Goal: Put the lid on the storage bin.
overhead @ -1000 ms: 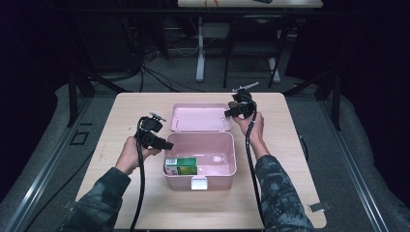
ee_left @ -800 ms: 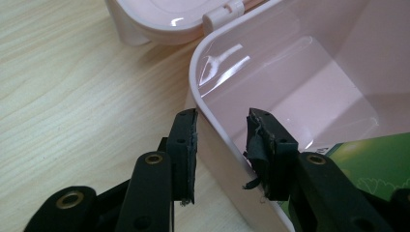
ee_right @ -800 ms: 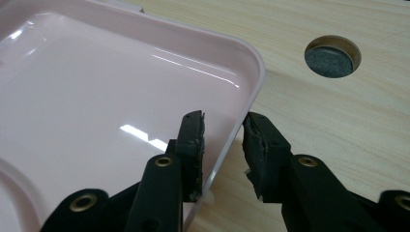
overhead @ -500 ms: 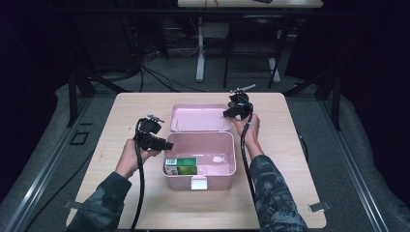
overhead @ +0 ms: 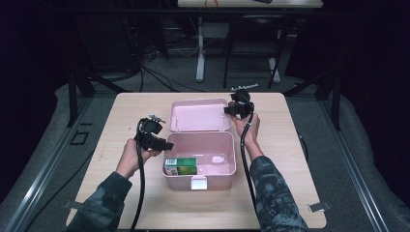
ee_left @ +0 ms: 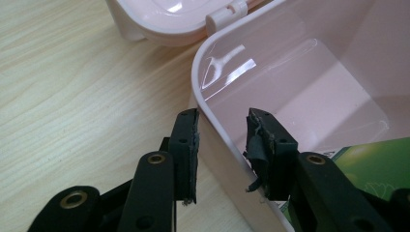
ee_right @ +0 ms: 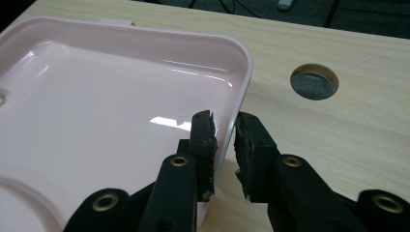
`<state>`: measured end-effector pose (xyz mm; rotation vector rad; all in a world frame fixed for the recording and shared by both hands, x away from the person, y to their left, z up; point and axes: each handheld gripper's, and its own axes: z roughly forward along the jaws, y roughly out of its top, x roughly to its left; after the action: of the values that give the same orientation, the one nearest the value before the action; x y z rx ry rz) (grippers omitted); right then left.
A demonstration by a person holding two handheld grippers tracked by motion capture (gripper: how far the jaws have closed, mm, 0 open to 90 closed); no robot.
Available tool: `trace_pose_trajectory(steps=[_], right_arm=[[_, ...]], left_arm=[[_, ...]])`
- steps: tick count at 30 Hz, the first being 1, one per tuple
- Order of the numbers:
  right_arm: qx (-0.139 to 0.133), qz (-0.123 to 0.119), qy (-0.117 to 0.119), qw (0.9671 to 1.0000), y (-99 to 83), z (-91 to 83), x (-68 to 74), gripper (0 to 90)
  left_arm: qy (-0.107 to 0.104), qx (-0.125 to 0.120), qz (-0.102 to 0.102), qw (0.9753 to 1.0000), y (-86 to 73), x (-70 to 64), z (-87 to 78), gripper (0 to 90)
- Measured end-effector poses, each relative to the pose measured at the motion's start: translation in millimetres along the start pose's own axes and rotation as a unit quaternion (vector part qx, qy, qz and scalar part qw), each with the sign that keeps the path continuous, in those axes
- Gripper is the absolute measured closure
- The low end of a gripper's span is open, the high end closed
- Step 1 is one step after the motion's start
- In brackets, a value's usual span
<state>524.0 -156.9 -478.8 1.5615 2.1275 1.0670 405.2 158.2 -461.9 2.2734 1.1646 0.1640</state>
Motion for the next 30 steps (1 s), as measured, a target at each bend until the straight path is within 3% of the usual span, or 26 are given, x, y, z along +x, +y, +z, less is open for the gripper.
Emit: trace_pose_trajectory(steps=[18,30], right_arm=[[-0.049,0.006,0.027,0.9984,0.9,-22.0,-1.4,80.2],[-0.08,-0.005,0.047,0.9957,-0.1,-36.1,-2.5,81.0]], left_arm=[[0.004,-0.003,0.0,1.0,-0.3,-0.8,0.9,64.9],[0.014,-0.006,0.0,0.9999,-0.5,-2.9,3.6,64.7]])
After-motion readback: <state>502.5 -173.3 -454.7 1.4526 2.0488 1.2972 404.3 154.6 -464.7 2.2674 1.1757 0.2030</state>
